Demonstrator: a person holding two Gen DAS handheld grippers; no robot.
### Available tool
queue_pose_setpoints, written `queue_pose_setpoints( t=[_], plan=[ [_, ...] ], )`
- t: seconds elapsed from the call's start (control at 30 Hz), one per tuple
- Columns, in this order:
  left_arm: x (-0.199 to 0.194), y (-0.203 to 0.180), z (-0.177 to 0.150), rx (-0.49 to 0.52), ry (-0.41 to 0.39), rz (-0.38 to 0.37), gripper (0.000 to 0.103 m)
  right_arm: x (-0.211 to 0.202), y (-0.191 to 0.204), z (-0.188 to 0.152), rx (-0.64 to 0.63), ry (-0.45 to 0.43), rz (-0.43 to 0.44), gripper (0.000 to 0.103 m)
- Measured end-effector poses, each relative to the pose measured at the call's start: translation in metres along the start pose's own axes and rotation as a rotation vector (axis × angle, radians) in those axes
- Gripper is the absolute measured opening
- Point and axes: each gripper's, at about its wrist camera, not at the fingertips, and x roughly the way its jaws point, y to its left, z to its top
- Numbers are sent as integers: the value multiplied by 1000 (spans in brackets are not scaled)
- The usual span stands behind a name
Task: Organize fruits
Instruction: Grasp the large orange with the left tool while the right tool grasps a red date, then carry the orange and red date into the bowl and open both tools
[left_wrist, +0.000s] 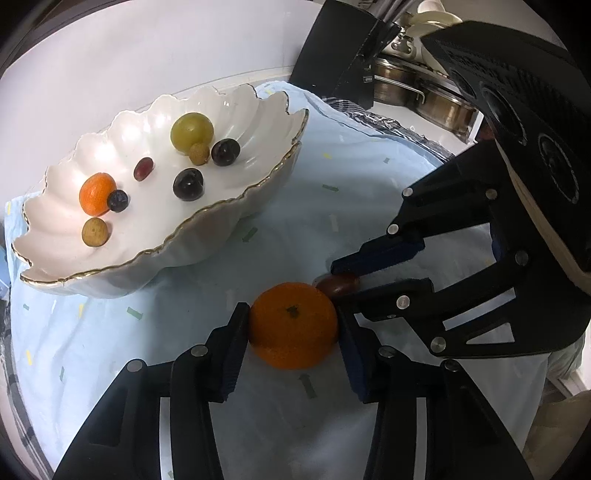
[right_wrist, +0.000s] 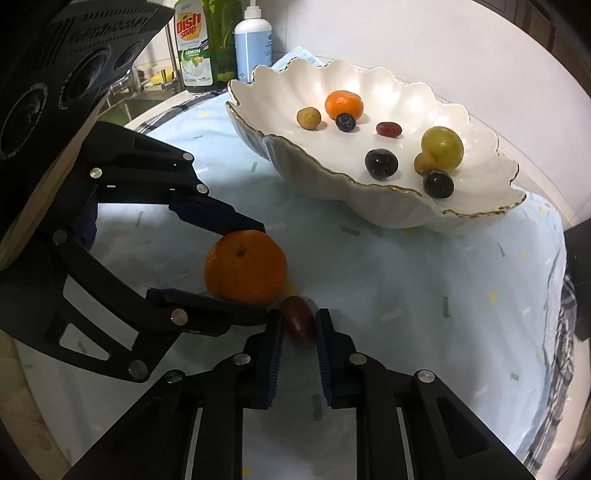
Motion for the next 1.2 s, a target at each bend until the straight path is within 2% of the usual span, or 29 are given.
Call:
queue_pose_setpoints(
  t=[0.33, 0.57, 0.93, 1.2],
  plan=[
    [-3, -4, -3, -31, -5, 30, 45, 0, 1, -3, 36, -27, -13, 18],
    [-18, -1, -9, -114, -28, 89, 45, -12, -1, -10, 103, -62, -38, 18],
    [-50, -8, -20, -227, -93, 141, 45, -50, 7, -23, 194, -137, -115, 18],
    [-85, -15, -17, -251, -172, 191, 45, -88, 15, -21, 225, -226, -170, 18]
  ],
)
